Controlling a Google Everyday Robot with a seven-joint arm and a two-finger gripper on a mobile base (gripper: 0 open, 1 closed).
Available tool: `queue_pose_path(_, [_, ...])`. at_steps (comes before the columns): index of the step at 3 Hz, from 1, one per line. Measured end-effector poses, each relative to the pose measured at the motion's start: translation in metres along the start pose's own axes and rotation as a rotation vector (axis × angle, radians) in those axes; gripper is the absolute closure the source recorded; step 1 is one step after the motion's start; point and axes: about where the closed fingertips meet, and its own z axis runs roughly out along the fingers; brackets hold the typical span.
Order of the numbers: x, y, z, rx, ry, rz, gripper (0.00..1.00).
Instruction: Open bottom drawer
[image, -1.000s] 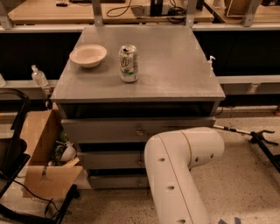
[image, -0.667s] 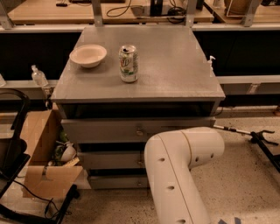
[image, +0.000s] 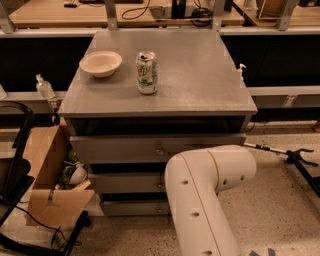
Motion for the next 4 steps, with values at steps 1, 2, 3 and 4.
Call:
queue_pose_path(1, [0.0000, 0.0000, 0.0000, 0.000, 0.000, 0.000, 1.00])
queue_pose_path(2, [0.0000, 0.0000, 0.0000, 0.000, 0.000, 0.000, 0.81])
queue_pose_path(3, [0.0000, 0.0000, 0.0000, 0.000, 0.000, 0.000, 0.58])
queue_pose_path(4, [0.0000, 0.0001, 0.0001, 0.000, 0.000, 0.000, 0.34])
